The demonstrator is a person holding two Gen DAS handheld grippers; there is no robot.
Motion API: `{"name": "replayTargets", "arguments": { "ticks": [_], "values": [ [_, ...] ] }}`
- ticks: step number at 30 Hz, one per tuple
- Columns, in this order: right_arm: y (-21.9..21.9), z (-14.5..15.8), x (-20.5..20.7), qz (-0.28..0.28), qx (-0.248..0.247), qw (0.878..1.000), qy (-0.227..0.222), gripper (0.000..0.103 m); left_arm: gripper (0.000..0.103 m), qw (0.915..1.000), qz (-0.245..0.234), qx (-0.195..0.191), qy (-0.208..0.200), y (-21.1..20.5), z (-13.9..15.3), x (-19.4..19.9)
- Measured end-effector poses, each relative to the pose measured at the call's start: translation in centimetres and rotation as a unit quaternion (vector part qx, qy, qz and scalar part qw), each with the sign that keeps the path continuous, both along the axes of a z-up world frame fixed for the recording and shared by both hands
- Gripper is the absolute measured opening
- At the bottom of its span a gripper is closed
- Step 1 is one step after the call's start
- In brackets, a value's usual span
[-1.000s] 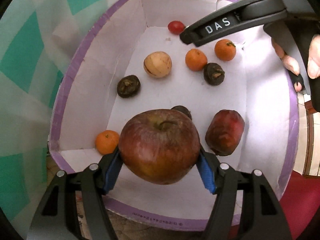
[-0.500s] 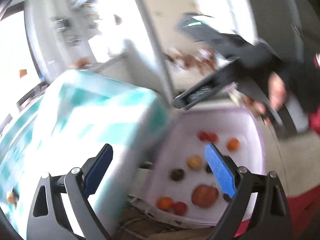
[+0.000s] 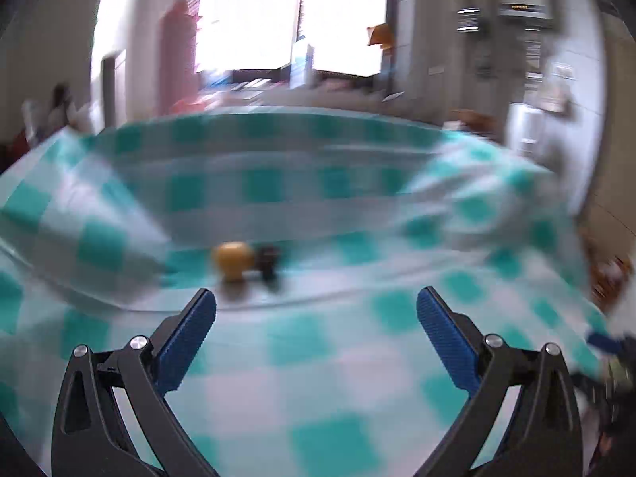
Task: Organize fruits
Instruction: 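Move both tools back over the pepino and dark fruit on the table, then grasp the dark shriveled fruit with the right tool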
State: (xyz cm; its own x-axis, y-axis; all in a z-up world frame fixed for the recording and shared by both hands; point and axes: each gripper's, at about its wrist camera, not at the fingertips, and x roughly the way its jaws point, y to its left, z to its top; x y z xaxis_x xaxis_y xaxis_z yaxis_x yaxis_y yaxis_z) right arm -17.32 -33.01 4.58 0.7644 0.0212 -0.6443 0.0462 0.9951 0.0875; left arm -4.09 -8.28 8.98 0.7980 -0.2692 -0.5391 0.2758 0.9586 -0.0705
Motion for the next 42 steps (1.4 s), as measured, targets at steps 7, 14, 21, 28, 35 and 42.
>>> {"name": "replayTargets", "arguments": {
  "ticks": [7, 14, 21, 28, 35, 42],
  "values": [
    [8.4, -3.3, 10.1, 0.086, -0.038, 0.994, 0.061, 0.087, 0.101, 0.9952, 0.070, -0.042, 0.055, 5.0, -3.3, 9.6],
    [13.3, -4.0, 19.1, 0.120, -0.040, 0.988, 0.091, 0.087, 0.101, 0.9874, 0.097, -0.111, 0.056, 9.1, -3.4, 14.8],
    [16.2, -4.8, 25.7, 0.137, -0.037, 0.984, 0.112, 0.084, 0.101, 0.9790, 0.122, -0.151, 0.062, 11.8, -4.5, 14.1],
    [18.8, -5.1, 29.1, 0.148, -0.058, 0.980, 0.115, 0.076, 0.101, 0.9779, 0.139, -0.149, 0.048, 12.4, -4.3, 14.0],
    [19.0, -4.6, 29.8, 0.141, -0.066, 0.983, 0.093, 0.040, 0.101, 0.9792, 0.127, -0.147, 0.058, 12.1, -4.7, 14.0],
    [14.2, -3.6, 28.0, 0.086, 0.024, 0.994, 0.062, 0.040, 0.101, 0.9896, 0.068, -0.105, 0.071, 9.1, -5.0, 13.5]
  ]
}}
